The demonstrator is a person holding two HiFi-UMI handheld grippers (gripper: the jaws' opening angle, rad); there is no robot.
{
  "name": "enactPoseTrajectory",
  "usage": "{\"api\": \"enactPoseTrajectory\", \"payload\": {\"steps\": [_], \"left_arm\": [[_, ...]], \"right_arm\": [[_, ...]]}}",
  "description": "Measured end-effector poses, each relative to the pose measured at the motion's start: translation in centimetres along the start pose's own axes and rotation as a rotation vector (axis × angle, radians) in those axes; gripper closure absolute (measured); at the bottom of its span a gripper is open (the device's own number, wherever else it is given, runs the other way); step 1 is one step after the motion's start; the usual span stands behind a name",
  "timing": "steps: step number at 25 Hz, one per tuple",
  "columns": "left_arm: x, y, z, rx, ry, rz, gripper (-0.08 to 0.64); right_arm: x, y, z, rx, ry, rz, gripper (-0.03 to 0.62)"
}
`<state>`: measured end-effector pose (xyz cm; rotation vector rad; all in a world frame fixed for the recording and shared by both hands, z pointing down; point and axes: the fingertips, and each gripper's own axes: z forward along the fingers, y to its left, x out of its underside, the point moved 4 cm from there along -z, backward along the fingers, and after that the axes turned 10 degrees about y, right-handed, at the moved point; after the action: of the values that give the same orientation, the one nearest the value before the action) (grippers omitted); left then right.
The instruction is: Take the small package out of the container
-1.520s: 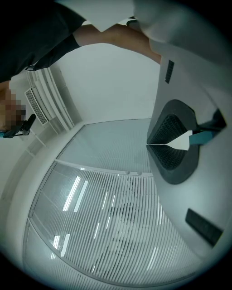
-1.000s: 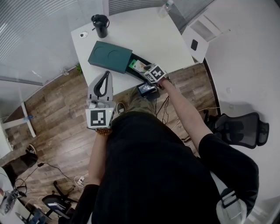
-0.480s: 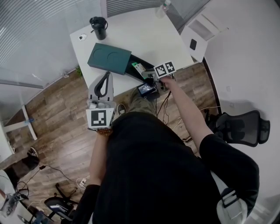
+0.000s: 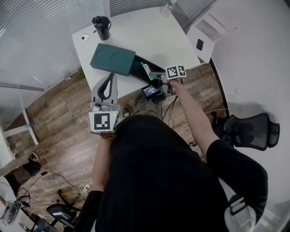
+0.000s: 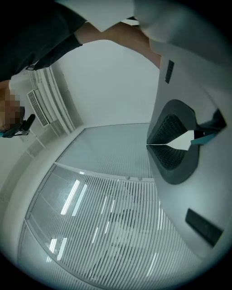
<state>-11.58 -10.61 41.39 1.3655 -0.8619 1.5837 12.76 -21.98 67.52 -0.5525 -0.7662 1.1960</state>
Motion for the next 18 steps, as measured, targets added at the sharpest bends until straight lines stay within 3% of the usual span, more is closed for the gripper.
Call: {"api": "enactPoseTrajectory", "payload": {"steps": [6,14,18], "left_arm": [[-0.1,-0.1,-0.2,0.001,-0.003,0.012,0.555],[0.0,-0.1,-0.2,-0.002,-0.006,0.012,0.555],[0.0,-0.2,-0.1,0.003,-0.008,0.008,0.555]], "right_arm": [[0.0,-0.3,-1.0,-0.027,-0.063,0.059,0.479],[-0.4,-0.6,-2.4,0.007,-0.132,0.045,0.482],[-0.6,-0.5,-2.5,0.055,-0.123,-0.017,0.480]]}}
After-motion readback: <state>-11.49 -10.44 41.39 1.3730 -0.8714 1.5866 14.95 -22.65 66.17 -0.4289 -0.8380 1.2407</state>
